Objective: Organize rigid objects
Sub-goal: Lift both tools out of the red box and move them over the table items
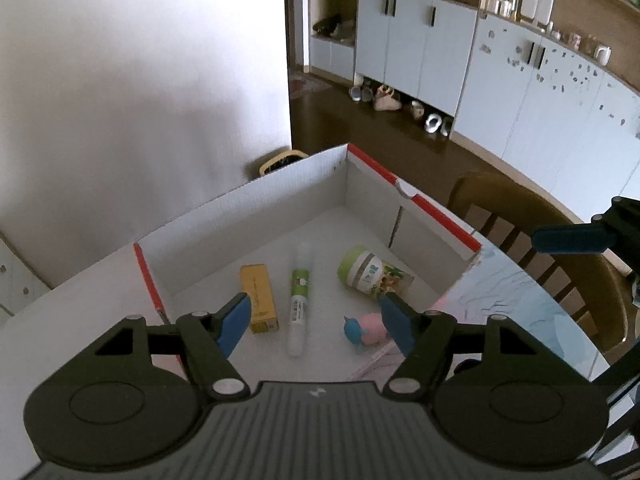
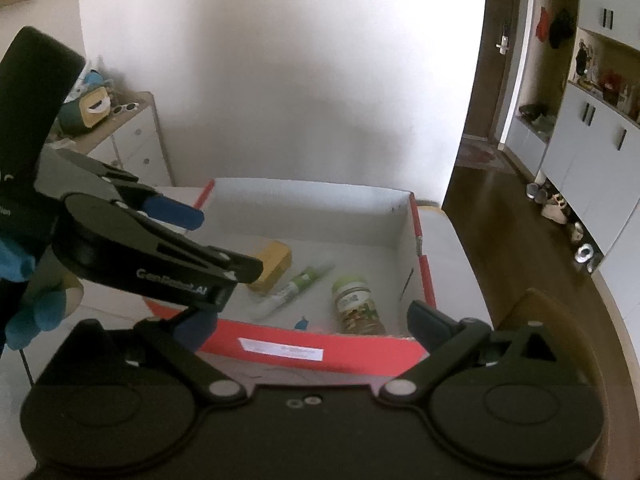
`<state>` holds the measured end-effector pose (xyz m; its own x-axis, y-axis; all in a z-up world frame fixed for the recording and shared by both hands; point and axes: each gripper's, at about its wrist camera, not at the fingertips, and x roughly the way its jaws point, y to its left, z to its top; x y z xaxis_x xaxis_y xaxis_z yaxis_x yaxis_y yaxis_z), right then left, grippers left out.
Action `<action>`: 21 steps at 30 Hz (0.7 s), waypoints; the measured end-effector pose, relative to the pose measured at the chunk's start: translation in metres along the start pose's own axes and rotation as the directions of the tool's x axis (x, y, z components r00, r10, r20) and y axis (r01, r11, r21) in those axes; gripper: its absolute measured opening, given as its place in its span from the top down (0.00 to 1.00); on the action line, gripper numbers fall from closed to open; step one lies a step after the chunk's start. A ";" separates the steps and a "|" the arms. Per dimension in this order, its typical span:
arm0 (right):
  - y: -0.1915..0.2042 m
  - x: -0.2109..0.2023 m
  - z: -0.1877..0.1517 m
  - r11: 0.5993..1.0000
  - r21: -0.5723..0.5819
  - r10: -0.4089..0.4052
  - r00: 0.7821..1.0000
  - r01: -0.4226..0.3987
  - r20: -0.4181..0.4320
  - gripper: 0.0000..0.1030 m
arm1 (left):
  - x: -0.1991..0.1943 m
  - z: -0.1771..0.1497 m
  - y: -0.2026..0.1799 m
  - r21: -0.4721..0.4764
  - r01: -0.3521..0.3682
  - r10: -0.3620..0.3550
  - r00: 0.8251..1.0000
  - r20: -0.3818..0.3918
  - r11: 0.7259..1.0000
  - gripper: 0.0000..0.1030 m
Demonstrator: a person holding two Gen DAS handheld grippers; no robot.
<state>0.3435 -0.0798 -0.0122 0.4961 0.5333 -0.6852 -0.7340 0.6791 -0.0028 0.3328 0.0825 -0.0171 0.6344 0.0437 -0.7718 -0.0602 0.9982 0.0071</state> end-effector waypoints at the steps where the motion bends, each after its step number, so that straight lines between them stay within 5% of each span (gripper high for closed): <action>1: 0.002 -0.005 -0.001 1.000 0.001 0.001 1.000 -0.001 0.006 0.00 | -0.005 -0.002 0.000 0.001 0.001 -0.001 1.000 0.009 1.000 0.30; 7: 0.010 -0.029 -0.013 1.000 0.014 0.021 0.999 -0.022 0.038 0.00 | -0.033 -0.012 0.000 -0.012 0.014 -0.013 0.998 0.054 1.000 0.21; 21: 0.027 -0.075 -0.053 0.997 0.036 0.060 0.996 -0.063 0.063 0.00 | -0.086 -0.064 -0.004 -0.042 0.070 -0.062 0.985 0.162 0.997 0.19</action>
<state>0.2621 -0.1287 0.0006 0.4790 0.6041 -0.6369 -0.7466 0.6620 0.0664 0.2292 0.0722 0.0088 0.7533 -0.0120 -0.6576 -0.0483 0.9961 -0.0735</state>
